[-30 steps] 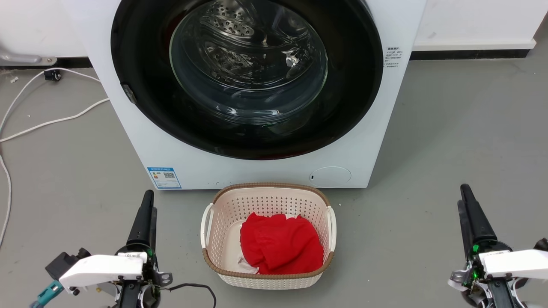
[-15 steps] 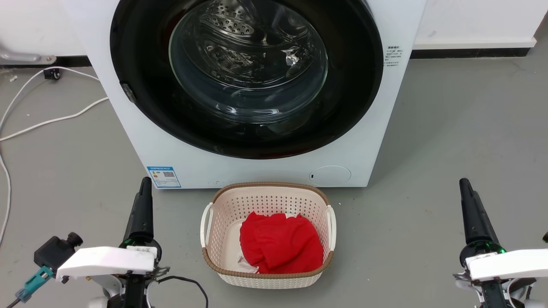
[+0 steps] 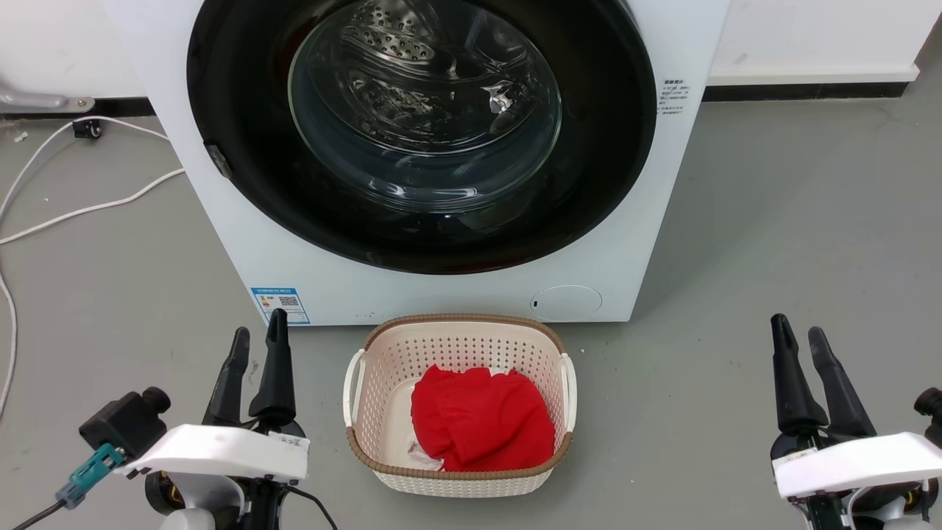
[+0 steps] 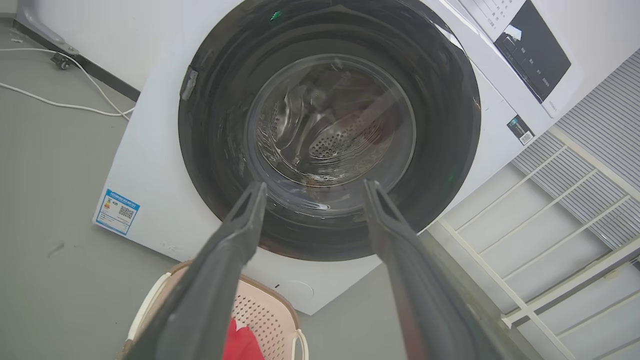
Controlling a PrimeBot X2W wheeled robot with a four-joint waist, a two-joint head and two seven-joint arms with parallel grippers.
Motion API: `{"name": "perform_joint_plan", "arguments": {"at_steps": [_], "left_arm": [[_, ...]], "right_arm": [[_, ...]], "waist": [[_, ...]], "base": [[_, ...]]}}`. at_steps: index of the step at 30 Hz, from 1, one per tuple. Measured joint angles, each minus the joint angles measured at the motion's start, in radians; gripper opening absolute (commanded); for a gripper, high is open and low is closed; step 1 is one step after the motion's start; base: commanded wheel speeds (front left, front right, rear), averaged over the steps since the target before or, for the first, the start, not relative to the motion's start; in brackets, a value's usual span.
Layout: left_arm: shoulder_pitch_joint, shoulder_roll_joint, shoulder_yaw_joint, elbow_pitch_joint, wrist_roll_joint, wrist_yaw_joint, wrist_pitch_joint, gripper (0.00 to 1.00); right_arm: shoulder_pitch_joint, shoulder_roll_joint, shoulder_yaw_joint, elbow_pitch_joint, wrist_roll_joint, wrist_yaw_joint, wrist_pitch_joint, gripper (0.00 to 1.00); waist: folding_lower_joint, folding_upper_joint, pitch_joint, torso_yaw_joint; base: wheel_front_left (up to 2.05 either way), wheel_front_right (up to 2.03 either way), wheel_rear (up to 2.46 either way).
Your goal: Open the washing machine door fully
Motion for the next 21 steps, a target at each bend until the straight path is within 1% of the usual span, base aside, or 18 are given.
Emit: {"name": "perform_joint_plan", "arguments": {"at_steps": [9, 21], "left_arm": [[0.002, 0.010, -0.023, -0.009, 0.131, 0.017, -0.026, 1.00], [0.012, 0.033, -0.048, -0.011, 0.268, 0.045, -0.059, 1.00]], "right_arm": [[0.016, 0.000, 0.001, -0.017, -0.133, 0.000, -0.008, 1.00], [0.028, 0.000, 0.003, -0.040, -0.279, 0.000, -0.018, 1.00]], "waist": [[0.0000, 0.0000, 0.001, 0.001], [0.0000, 0.0000, -0.002, 0.001]], "base": [[0.00, 0.00, 0.00], [0.00, 0.00, 0.00]]}}
